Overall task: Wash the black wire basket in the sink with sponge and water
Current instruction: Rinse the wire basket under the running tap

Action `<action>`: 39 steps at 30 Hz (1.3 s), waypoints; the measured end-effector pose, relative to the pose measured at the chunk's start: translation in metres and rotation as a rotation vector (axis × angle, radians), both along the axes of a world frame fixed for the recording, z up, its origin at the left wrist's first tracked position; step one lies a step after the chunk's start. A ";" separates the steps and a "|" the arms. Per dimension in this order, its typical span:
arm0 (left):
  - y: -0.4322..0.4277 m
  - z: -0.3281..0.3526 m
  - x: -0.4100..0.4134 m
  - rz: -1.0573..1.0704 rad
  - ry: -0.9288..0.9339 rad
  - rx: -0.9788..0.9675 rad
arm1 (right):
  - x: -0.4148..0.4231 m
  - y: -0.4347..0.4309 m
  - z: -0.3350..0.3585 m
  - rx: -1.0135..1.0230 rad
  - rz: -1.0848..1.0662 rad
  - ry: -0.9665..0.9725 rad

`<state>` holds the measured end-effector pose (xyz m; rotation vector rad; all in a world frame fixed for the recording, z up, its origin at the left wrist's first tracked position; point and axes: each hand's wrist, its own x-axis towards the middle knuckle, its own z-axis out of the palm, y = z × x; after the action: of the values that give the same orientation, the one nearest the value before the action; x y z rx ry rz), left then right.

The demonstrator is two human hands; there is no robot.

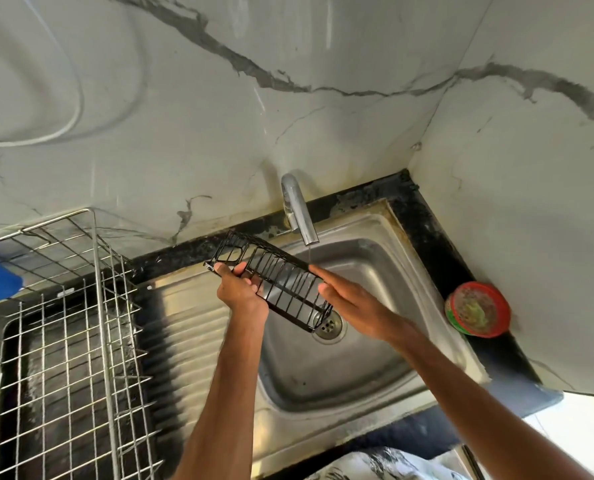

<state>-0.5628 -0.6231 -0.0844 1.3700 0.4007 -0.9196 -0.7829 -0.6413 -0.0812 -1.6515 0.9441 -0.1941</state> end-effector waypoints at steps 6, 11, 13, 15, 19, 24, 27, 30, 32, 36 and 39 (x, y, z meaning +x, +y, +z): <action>-0.001 0.001 -0.007 -0.024 -0.004 -0.012 | 0.007 -0.026 -0.011 0.327 -0.097 0.115; 0.001 0.001 -0.014 -0.052 0.028 0.003 | 0.060 -0.066 0.012 0.354 0.010 0.247; 0.003 0.002 -0.017 -0.061 0.032 0.013 | 0.079 -0.068 0.019 0.293 0.168 0.178; 0.003 0.006 -0.016 -0.061 0.020 0.012 | 0.086 -0.065 0.021 0.244 0.217 0.112; 0.003 0.010 -0.007 -0.047 -0.016 0.013 | 0.049 -0.030 0.017 0.089 0.187 0.032; 0.014 0.018 -0.016 -0.180 -0.240 0.053 | -0.028 0.025 -0.003 0.108 0.036 0.074; 0.031 0.018 -0.032 -0.343 -0.397 0.020 | -0.031 0.030 0.000 0.213 -0.090 0.051; 0.048 0.012 -0.044 -0.525 -0.552 0.017 | -0.009 0.025 0.023 0.272 -0.195 -0.012; 0.061 0.007 -0.051 -0.690 -0.631 0.025 | 0.006 0.022 0.041 0.282 -0.207 -0.014; 0.078 0.012 -0.073 -1.034 -0.691 0.017 | 0.019 0.023 0.057 0.231 -0.180 0.021; 0.084 0.012 -0.096 -1.216 -0.801 0.030 | 0.021 0.033 0.051 0.269 -0.359 0.117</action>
<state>-0.6585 -0.5394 -0.0726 1.8586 -1.1559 -1.1719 -0.7619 -0.6087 -0.0297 -1.2495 1.2947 -0.2043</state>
